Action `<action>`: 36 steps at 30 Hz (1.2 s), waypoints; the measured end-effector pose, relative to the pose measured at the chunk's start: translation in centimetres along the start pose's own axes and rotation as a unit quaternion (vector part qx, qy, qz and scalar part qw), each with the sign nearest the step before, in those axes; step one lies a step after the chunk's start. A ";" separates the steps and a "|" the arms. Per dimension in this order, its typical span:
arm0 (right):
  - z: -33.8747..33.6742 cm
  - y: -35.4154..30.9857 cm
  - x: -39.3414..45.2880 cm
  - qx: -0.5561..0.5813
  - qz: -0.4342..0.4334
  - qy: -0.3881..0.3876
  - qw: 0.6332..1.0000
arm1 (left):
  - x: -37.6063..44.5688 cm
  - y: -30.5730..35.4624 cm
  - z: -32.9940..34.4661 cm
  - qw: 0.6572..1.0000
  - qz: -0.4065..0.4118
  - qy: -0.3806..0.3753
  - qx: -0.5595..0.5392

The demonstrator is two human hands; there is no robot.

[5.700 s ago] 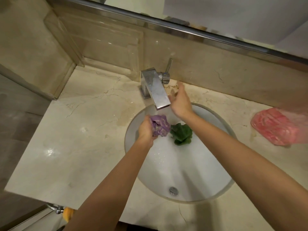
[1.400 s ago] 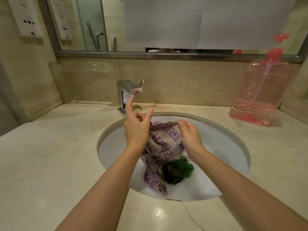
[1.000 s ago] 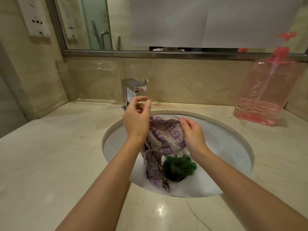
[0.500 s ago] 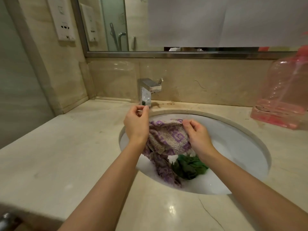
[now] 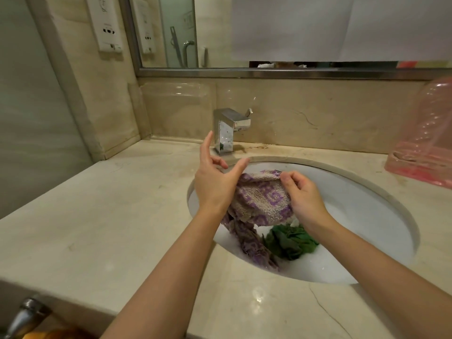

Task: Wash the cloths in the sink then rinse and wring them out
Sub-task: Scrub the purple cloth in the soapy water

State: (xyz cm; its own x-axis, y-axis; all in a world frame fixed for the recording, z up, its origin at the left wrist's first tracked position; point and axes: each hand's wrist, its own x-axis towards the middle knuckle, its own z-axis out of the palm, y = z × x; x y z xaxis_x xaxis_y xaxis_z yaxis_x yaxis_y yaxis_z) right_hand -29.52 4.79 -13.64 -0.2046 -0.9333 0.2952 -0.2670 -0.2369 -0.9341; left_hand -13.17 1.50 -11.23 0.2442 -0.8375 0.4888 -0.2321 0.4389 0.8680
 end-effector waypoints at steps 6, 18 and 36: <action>0.4 0.2 0.0 -0.016 0.000 -0.019 1.000 | -0.2 0.0 0.0 0.990 -0.015 0.131 -0.045; 0.5 0.2 -0.2 -0.004 0.010 0.019 1.000 | -0.1 -0.7 0.2 0.994 -0.081 0.070 -0.022; 0.0 0.2 0.0 0.021 -0.059 0.085 0.994 | -0.2 -0.3 0.9 0.996 -0.057 0.061 -0.036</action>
State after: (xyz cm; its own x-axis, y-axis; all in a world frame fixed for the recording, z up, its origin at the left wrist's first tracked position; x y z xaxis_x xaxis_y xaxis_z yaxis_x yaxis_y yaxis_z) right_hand -29.62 4.76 -13.83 -0.3325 -0.8398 0.4291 -0.2588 -0.3563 -0.8978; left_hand -14.02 1.28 -11.63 0.3782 -0.8394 0.3904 -0.1298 0.3695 0.9201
